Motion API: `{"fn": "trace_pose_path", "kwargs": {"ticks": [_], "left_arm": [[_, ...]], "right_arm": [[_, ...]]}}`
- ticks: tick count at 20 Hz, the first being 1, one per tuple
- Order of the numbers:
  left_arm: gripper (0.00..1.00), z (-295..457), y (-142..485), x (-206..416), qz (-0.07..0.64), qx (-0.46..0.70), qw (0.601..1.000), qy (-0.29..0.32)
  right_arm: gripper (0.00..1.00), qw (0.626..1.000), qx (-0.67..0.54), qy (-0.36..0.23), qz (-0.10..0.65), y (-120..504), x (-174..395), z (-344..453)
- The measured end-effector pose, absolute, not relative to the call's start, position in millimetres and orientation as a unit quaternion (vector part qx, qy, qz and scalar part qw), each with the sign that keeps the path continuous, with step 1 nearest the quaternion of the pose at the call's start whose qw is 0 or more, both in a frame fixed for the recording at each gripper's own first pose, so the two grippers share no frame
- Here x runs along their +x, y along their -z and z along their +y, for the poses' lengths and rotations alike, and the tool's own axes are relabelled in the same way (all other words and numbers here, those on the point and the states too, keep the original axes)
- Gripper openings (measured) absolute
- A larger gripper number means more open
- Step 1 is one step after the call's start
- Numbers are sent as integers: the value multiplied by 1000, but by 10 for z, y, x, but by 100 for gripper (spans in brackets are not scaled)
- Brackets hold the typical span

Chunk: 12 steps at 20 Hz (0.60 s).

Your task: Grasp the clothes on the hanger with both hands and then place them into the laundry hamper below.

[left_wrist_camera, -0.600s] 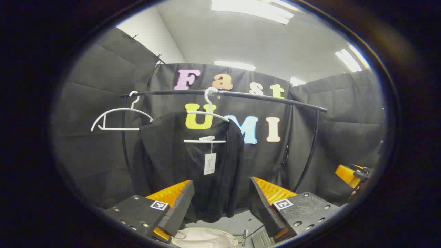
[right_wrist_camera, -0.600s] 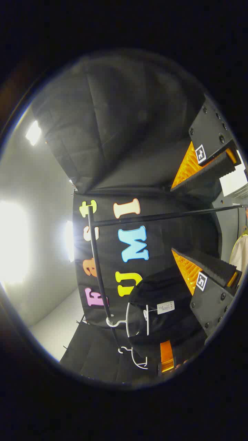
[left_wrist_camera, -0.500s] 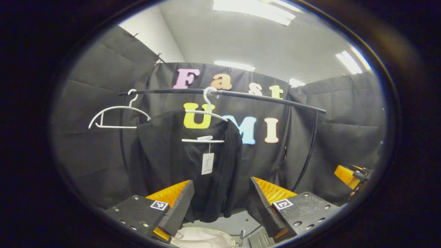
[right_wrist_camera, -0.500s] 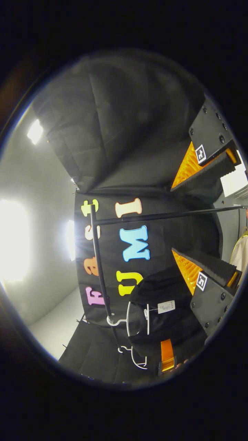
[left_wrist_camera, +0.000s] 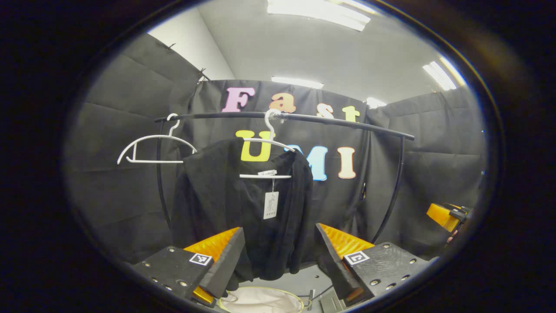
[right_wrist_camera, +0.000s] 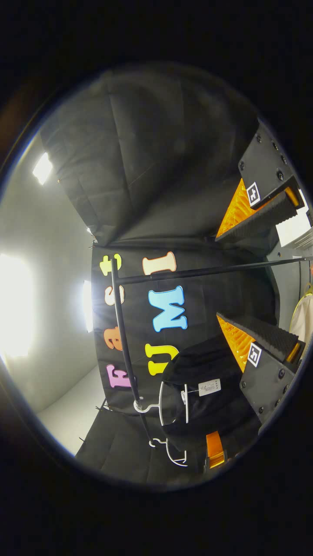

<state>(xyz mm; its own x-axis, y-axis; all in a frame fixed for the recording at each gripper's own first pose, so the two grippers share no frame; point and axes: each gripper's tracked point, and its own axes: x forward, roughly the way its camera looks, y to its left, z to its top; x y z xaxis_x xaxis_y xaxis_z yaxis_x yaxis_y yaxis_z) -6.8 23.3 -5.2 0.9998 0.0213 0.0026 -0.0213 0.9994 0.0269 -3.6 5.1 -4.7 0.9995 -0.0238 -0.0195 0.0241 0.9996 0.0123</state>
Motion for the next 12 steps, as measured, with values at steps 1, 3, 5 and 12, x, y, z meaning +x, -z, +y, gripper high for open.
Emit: {"fn": "trace_pose_path", "kwargs": {"ticks": [1, 3, 5, 12], "left_arm": [[94, 242, 43, -73, -2, 16, 1000, -11], [94, 239, 58, -70, -2, 18, 1000, -13], [94, 239, 62, -65, -4, 21, 1000, -15], [94, 429, -72, -199, -25, 30, 998, -58]], "right_arm": [[92, 1000, 6, 13, 11, 64, -18, 50], [98, 1000, 5, 14, 12, 78, -6, 44], [98, 1000, 6, 10, 12, 89, 5, 55], [98, 999, 10, -21, 43, 291, 199, 232]]}}
